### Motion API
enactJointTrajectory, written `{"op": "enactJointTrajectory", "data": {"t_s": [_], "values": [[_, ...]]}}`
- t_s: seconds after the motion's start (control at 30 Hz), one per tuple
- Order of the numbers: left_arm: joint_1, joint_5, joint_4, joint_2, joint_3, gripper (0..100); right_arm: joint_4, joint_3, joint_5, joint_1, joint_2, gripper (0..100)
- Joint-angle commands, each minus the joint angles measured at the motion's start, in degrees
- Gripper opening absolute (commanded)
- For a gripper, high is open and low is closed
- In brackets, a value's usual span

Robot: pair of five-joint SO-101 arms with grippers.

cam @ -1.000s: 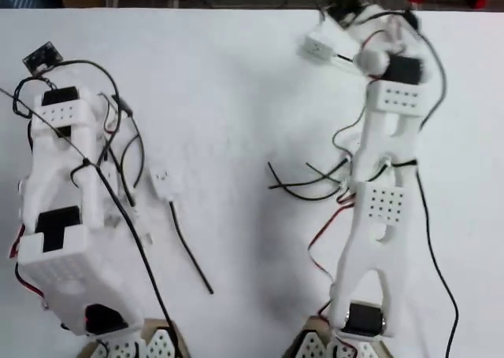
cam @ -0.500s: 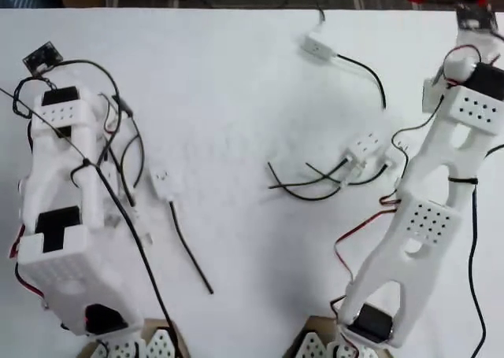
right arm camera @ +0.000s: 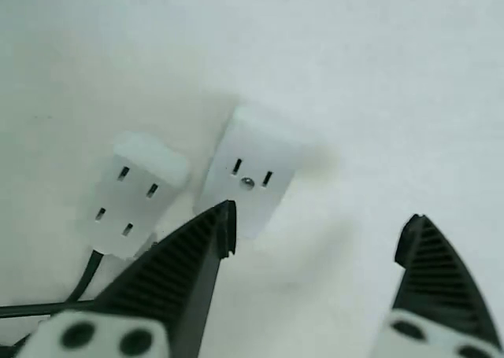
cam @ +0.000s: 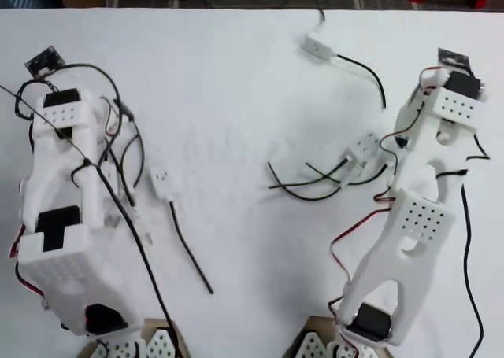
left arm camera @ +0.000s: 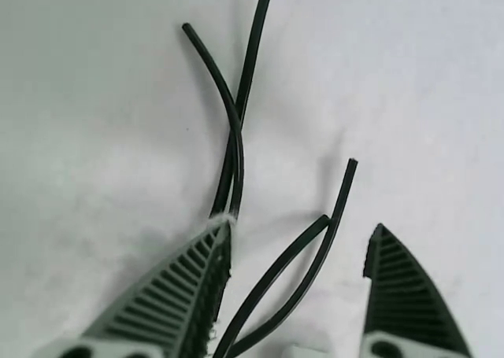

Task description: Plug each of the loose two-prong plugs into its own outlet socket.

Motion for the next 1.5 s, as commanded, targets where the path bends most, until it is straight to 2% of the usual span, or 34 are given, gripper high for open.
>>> {"op": "enactJointTrajectory", "data": {"t_s": [0.0,0.23,0.37,0.5,0.6,0.9,1.03,1.3,1.4,1.47], "values": [[0.4,0.18,-1.05,-0.4,-0.26,28,-0.22,-0.35,-2.9,-2.15,-2.86,32.3],[0.4,0.18,-1.05,-0.4,-0.09,28,-7.52,-0.88,-8.44,-1.01,6.81,31.7],[0.4,0.18,-1.05,-0.4,-0.09,28,-7.96,-3.6,-7.74,0.04,9.1,19.8],[0.4,0.18,-1.05,-0.4,-0.18,28,-0.4,-11.34,-3.87,-0.57,6.46,7.3],[0.4,0.18,-1.14,-0.4,-0.18,28,0.48,-15.56,-2.46,-1.27,2.95,7.1],[0.4,0.18,-1.85,-0.4,0.0,28,0.57,-14.51,-1.05,-3.3,-11.38,7.3],[0.4,0.18,-1.85,-0.4,0.0,28,0.57,-4.22,0.88,-8.04,-21.49,7.3],[0.04,0.26,-1.85,-0.4,0.0,28,0.22,31.82,0.88,-23.69,-46.37,7.4],[0.04,0.26,-1.85,-0.4,0.0,28,-0.66,44.66,1.32,-30.11,-50.51,7.4],[0.04,0.26,-1.85,-0.4,0.0,28,-2.68,52.22,4.22,-34.07,-50.95,7.4]]}}
